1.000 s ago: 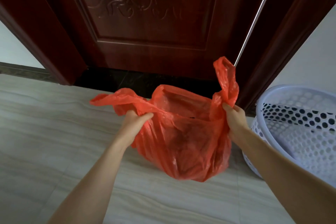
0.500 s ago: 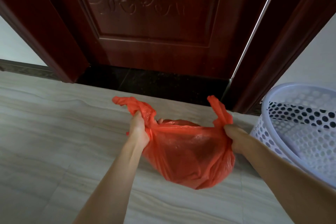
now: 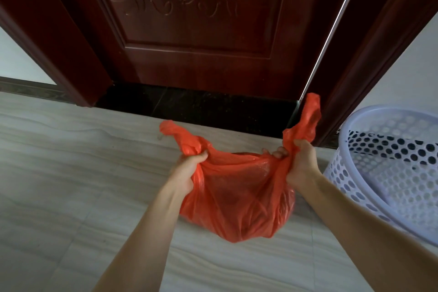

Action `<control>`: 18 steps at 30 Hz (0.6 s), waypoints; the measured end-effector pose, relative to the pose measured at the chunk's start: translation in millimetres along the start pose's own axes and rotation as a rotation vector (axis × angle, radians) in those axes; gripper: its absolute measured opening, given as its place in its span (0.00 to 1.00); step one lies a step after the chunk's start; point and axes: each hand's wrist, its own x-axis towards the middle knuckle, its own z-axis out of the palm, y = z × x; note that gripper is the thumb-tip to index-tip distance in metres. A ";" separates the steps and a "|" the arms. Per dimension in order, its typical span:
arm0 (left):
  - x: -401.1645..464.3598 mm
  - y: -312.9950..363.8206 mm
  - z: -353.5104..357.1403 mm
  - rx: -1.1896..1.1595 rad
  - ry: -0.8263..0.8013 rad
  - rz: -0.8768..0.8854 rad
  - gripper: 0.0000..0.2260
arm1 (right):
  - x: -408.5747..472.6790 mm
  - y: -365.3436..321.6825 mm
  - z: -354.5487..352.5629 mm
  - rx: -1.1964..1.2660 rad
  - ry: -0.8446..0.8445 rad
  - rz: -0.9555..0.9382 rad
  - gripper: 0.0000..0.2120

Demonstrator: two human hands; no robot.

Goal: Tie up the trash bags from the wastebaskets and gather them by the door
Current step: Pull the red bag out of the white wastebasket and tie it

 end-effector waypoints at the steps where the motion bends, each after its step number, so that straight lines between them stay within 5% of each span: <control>1: 1.7 -1.8 1.2 0.019 0.033 0.048 0.17 | -0.6 -0.4 0.3 -0.041 -0.022 0.013 0.11; 4: -1.1 -1.8 10.1 -0.047 0.067 0.155 0.17 | 1.1 2.6 -1.9 -0.349 0.021 0.031 0.10; 7: -6.2 -3.7 20.7 -0.227 -0.124 0.172 0.23 | -2.6 18.7 -3.0 -0.568 0.058 -0.028 0.13; 10: -10.3 -6.5 31.3 -0.284 0.013 0.188 0.17 | -8.1 33.7 -1.8 -0.600 0.086 -0.064 0.13; 15: -12.5 -6.5 38.4 -0.138 0.055 0.186 0.22 | -9.1 33.4 -0.4 -0.225 0.077 -0.014 0.09; 18: -16.3 -2.9 33.7 -0.244 -0.053 0.089 0.11 | -10.2 24.7 4.5 -0.008 -0.010 0.028 0.10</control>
